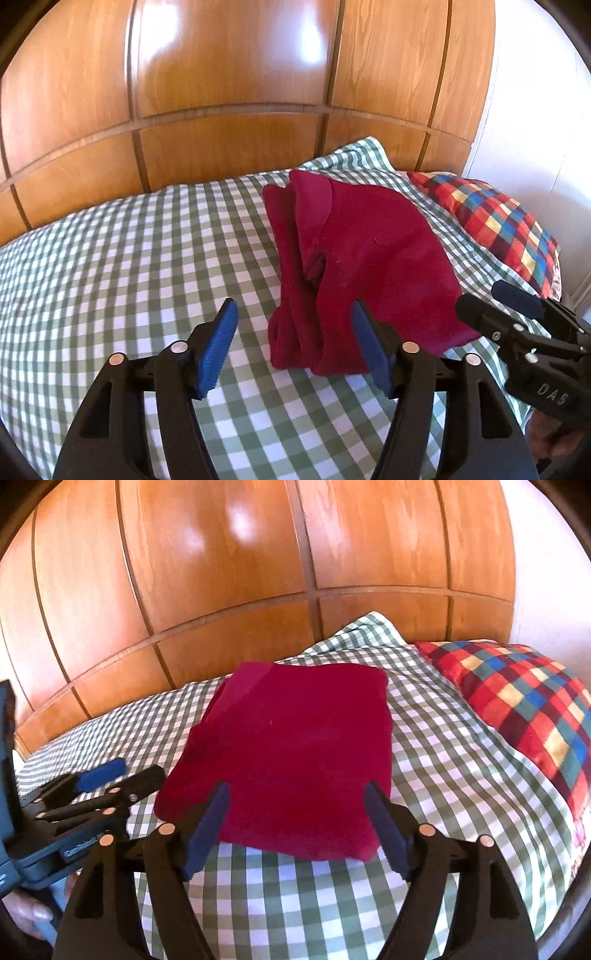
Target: Fold small clothes
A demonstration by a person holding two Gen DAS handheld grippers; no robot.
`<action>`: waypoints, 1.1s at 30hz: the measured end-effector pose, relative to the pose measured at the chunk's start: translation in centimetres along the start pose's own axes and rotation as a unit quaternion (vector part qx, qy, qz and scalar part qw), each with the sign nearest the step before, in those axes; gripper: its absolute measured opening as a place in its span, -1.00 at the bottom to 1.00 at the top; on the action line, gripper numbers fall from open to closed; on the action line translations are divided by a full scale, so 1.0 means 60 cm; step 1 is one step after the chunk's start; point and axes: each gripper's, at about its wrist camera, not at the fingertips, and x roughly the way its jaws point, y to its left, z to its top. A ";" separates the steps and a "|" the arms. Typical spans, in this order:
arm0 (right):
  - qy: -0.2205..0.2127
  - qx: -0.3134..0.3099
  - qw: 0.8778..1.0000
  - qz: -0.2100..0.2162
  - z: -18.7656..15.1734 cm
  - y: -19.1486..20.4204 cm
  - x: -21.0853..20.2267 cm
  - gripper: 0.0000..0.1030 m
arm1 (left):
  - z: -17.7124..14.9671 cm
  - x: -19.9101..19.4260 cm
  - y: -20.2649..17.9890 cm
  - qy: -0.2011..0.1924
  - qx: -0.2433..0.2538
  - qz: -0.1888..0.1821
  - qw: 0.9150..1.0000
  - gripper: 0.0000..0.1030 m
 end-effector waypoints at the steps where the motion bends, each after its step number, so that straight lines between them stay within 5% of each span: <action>1: -0.002 0.003 1.000 -0.007 -0.004 0.006 -0.005 0.56 | -0.002 -0.008 0.000 -0.005 0.000 0.002 1.000 0.34; 11: 0.005 0.021 0.995 -0.097 -0.053 0.041 -0.034 0.91 | -0.025 -0.077 0.020 -0.033 -0.017 0.045 0.998 0.62; 19: -0.014 0.030 0.993 -0.112 -0.062 0.062 -0.067 0.95 | -0.050 -0.121 0.022 -0.051 -0.008 0.071 0.996 0.91; 33: -0.022 0.016 0.993 -0.119 -0.058 0.079 -0.082 0.95 | -0.062 -0.148 0.029 -0.058 -0.010 0.078 0.995 0.93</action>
